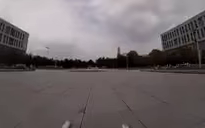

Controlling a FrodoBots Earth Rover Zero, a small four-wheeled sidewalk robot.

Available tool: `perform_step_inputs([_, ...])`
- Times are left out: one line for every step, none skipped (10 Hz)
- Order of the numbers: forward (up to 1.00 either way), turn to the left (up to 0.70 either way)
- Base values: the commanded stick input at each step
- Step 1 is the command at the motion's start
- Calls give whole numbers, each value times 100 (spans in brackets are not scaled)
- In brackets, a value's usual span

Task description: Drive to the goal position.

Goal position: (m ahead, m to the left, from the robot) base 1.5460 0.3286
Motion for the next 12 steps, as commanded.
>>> perform_step_inputs([70, 20])
perform_step_inputs([70, 33])
perform_step_inputs([70, 35])
perform_step_inputs([70, 35])
perform_step_inputs([70, 35])
perform_step_inputs([70, 35])
perform_step_inputs([70, 27])
perform_step_inputs([70, 12])
perform_step_inputs([70, 0])
perform_step_inputs([70, 0])
perform_step_inputs([70, 0])
perform_step_inputs([70, 0])
